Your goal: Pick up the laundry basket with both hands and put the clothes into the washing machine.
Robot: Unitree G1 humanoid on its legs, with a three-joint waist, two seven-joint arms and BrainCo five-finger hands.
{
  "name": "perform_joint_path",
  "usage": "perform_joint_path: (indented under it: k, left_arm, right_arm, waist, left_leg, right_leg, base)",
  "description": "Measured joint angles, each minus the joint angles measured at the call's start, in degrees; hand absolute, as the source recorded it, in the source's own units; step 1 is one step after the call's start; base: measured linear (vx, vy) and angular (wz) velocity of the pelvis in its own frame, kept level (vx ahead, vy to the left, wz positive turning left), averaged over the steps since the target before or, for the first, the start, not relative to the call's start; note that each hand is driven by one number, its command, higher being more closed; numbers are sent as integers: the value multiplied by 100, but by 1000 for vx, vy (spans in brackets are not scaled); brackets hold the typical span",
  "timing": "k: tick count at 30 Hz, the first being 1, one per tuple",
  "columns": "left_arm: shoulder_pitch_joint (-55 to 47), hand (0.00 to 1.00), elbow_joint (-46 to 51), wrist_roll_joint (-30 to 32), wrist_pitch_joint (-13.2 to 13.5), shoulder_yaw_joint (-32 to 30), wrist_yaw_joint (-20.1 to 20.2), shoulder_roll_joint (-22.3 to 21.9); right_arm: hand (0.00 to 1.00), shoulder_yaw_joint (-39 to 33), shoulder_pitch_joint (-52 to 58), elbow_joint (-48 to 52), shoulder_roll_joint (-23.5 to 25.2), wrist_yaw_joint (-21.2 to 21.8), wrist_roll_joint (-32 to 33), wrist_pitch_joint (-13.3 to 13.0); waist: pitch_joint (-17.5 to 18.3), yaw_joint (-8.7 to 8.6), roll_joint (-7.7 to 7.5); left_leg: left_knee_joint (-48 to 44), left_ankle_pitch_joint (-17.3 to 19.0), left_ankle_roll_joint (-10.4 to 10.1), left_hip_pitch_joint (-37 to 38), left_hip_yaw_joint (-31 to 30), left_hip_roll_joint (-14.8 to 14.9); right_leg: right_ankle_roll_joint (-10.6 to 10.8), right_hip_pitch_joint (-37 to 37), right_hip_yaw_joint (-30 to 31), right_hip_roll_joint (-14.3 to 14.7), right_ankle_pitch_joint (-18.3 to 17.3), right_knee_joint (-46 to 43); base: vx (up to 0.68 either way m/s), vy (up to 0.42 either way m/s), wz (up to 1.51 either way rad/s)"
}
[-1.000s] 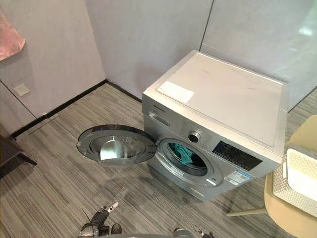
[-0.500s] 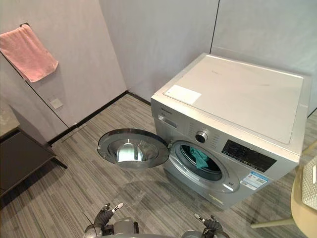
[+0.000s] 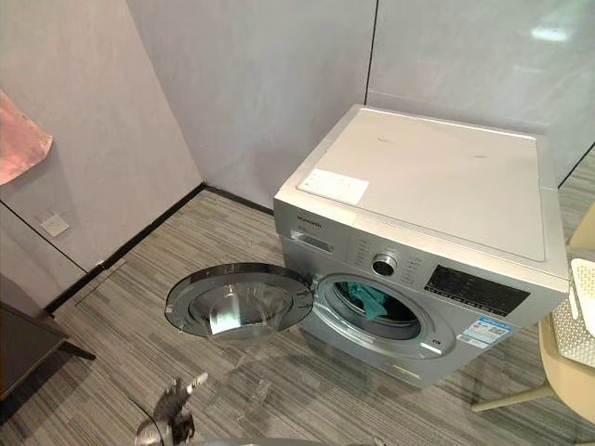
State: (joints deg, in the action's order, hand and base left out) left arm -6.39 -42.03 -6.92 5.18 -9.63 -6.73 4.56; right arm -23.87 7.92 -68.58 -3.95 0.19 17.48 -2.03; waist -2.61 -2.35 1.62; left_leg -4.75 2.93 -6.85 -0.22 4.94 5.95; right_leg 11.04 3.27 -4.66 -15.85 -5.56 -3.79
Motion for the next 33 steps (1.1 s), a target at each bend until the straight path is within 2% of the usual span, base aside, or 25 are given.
perform_joint_path:
  k: [1, 2, 3, 4, 6, 10, 11, 12, 14, 17, 18, 20, 22, 27, 28, 30, 33]
  left_arm:
    - [-2, 0, 474, -99, 48, 4, -1, -2]
    - [10, 0, 1026, -158, 121, -20, -26, 14]
    - [18, 0, 1242, -147, 184, -50, -64, 27]
    - [96, 0, 1579, -144, 311, -298, -140, 49]
    - [256, 0, 1602, -148, 360, -537, -245, 208]
    - [1103, 0, 1275, -143, 364, -1091, -619, 1244]
    - [1518, 0, 1065, -139, 362, -1138, -714, 1625]
    - [1709, 0, 954, -140, 358, -1138, -744, 1802]
    - [2369, 0, 527, -120, 334, -1123, -893, 2420]
    - [3036, 0, 488, 53, 325, -1038, -995, 2808]
    - [3623, 0, 220, 78, 341, -829, -1003, 3101]
    - [4081, 0, 12, 90, 345, -582, -1015, 3295]
    - [4468, 0, -169, 215, 353, -333, -1118, 3366]
    - [5068, 0, -810, 307, 287, 51, -1087, 3364]
    - [5084, 0, -902, 306, 252, 54, -1068, 3214]
    - [5062, 0, -1056, 326, 299, -41, -1129, 3029]
    - [4904, 0, -1212, 311, 294, -168, -971, 2957]
  right_arm:
    - [0, 72, 47, 73, -11, 3, 12, -5]
    - [0, 160, 90, 196, -22, 4, 21, -13]
    - [0, 198, 130, 255, -43, 7, 20, -28]
    - [0, 304, 167, 334, -85, 9, 19, -38]
    - [0, 432, 218, 395, -98, 14, 4, -40]
    - [0, 794, 102, 718, -92, 143, -36, -43]
    - [0, 918, -7, 808, -90, 149, -37, -61]
    - [0, 937, -54, 865, -90, 153, -42, -72]
    - [0, 1116, -130, 1126, -111, 189, -40, -170]
    - [0, 1391, -161, 1349, -136, 253, -37, -267]
    - [0, 1596, -211, 1430, -130, 253, -28, -280]
    - [0, 1738, -263, 1509, -110, 252, -18, -281]
    - [0, 1973, -291, 1702, -85, 238, 5, -293]
    - [0, 2522, -295, 2258, -27, 233, 66, -404]
    - [0, 2630, -276, 2363, 5, 232, 92, -421]
    - [0, 2702, -237, 2493, 5, 233, 99, -417]
    - [0, 2723, -219, 2534, 5, 236, 95, -406]
  waist:
    - [5, -4, 2]
    - [39, -6, 70]
    - [57, -4, 91]
    - [63, -4, 96]
    - [67, -7, 68]
    - [-57, -16, -174]
    - [-204, -17, -295]
    - [-274, -6, -339]
    - [-414, -15, -455]
    - [-646, 0, -474]
    - [-809, -6, -495]
    - [-994, 5, -514]
    - [-1115, 9, -518]
    - [-1323, -15, -683]
    - [-1351, 8, -693]
    - [-1353, 46, -696]
    - [-1352, 154, -697]
  left_leg:
    - [214, -111, -1, -15, 2, 1]
    - [422, -209, -29, -23, 6, 3]
    - [487, -233, -30, -26, 11, 7]
    - [509, -237, -34, -30, 32, 25]
    - [507, -230, -38, -72, 64, 53]
    - [310, -222, -55, -648, 78, 181]
    - [204, -223, -55, -824, 77, 197]
    - [164, -223, -55, -888, 77, 211]
    - [-30, -220, -51, -1162, 115, 230]
    - [-435, -68, 30, -1485, 148, 306]
    - [-817, 94, 52, -1814, 145, 367]
    - [-1102, 190, 61, -2062, 143, 444]
    - [-1470, 401, 80, -2421, 182, 646]
    - [-2060, 628, 126, -3024, 316, 1018]
    - [-2261, 749, 117, -3154, 346, 1140]
    - [-2375, 808, 121, -3192, 385, 1264]
    - [-2374, 782, 84, -3108, 461, 1384]
  right_leg:
    - [-3, -115, 1, 15, 0, 2]
    - [-18, -213, -1, 35, 10, 12]
    - [-22, -250, 4, 45, 14, 15]
    - [-31, -251, 5, 68, 21, 60]
    - [-48, -265, 2, 97, 36, 127]
    - [-48, -639, 1, 226, 262, 307]
    - [-26, -722, -4, 240, 366, 376]
    - [-26, -747, -11, 254, 447, 429]
    - [4, -921, -12, 262, 751, 544]
    - [-4, -1118, 11, 311, 979, 534]
    - [-29, -1310, 34, 350, 1059, 494]
    - [-25, -1447, 79, 409, 1182, 492]
    - [-41, -1739, 215, 577, 1432, 502]
    - [-64, -2163, 434, 819, 2026, 757]
    - [-83, -2174, 505, 901, 2184, 928]
    - [-123, -2212, 537, 990, 2228, 941]
    - [-125, -2210, 670, 1090, 2230, 940]
  base:
    - [-55, -50, 3]
    - [-14, -36, 1]
    - [19, -33, -2]
    - [35, -21, -4]
    - [54, -24, -4]
    - [54, -35, -3]
    - [35, -20, -2]
    - [15, -6, -6]
    - [-26, 26, -12]
    - [-54, 43, -16]
    - [-85, 43, -13]
    - [-108, 48, -19]
    - [-166, 62, -44]
    - [-204, 47, -49]
    - [-146, -8, -35]
    - [-150, -4, -34]
    - [-100, -28, -24]
